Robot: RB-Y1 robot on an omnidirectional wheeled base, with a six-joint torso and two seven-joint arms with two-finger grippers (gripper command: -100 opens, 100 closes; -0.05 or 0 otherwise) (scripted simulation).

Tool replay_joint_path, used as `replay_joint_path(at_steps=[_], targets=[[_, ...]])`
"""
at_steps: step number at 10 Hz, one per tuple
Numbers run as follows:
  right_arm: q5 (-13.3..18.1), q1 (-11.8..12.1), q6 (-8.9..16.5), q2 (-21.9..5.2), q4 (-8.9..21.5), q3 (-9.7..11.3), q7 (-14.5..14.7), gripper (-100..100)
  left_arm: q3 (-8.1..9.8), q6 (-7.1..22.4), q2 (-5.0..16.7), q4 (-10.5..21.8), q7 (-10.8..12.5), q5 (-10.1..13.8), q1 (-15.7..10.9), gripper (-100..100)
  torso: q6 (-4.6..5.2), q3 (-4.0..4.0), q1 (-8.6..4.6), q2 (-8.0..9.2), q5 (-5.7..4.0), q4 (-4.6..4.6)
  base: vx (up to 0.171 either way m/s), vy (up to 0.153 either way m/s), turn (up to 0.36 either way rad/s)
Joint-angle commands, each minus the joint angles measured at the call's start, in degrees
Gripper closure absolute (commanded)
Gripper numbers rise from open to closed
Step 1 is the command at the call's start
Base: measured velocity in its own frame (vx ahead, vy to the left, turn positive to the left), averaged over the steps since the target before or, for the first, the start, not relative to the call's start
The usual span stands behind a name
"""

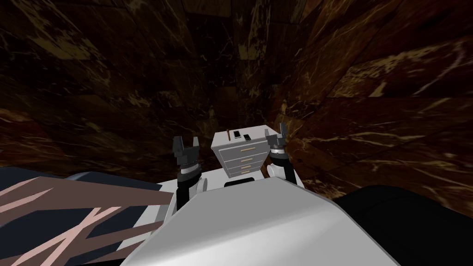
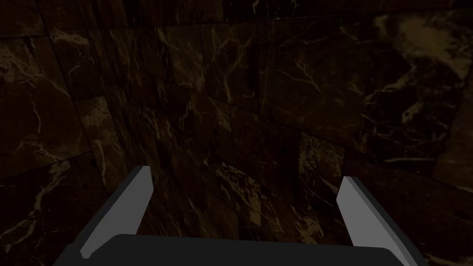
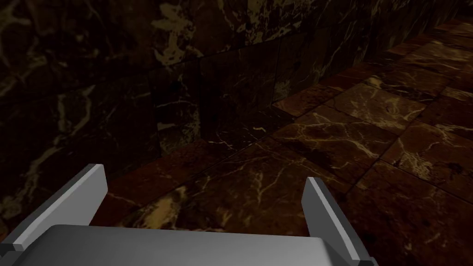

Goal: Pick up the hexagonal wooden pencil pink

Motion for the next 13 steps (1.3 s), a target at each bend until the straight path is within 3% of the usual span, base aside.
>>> replay_joint_path(at_steps=[1,13], targets=[[0.0,0.0,0.0,0.0,0.0,0.0,0.0,0,0.25,0.14,1.81,0.13,-0.02,-0.4,0.03,-100,0.0,0.0,0.0,0.0,0.0,0.0,0.0,-0.003,-0.042],[0.0,0.0,0.0,0.0,0.0,0.0,0.0,0,5.46,3.14,16.08,2.94,-0.36,-8.82,0.72,-100,0.0,0.0,-0.03,0.0,-0.01,0.0,-0.001,-0.011,-0.103]])
